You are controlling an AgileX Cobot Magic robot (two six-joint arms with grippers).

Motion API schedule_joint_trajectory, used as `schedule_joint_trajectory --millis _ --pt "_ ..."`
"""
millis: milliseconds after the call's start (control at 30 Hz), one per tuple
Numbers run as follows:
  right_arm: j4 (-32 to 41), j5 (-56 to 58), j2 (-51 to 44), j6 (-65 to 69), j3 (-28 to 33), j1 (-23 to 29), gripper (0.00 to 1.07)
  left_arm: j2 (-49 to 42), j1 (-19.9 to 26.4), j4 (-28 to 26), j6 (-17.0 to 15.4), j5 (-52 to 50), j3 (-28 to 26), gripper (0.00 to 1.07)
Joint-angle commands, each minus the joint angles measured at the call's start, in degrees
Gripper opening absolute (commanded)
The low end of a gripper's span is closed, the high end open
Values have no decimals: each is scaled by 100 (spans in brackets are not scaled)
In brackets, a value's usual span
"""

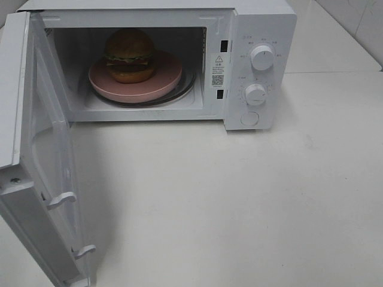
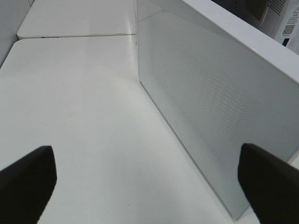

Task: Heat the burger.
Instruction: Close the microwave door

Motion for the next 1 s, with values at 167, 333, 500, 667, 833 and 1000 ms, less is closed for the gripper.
schedule_joint_trajectory --millis 167,333,500,667,833,1000 --pt "-80 11 -791 126 115 -1203 76 -115 -29 -23 -34 -34 6 98" --pt "-80 -80 -1364 126 670 -1753 76 -115 -29 -23 -34 -34 6 98" --pt "-17 -361 -1994 218 1089 -2372 76 -115 -29 -23 -34 -34 6 98" --pt "34 -647 -2475 166 1266 -2704 76 -115 -29 -23 -34 -34 6 98" --pt "34 -647 -2825 166 1266 -2974 76 -115 -29 -17 -34 -34 6 98" --pt "29 -647 -2899 155 1266 -3214 76 -115 -29 -29 -34 -34 6 98"
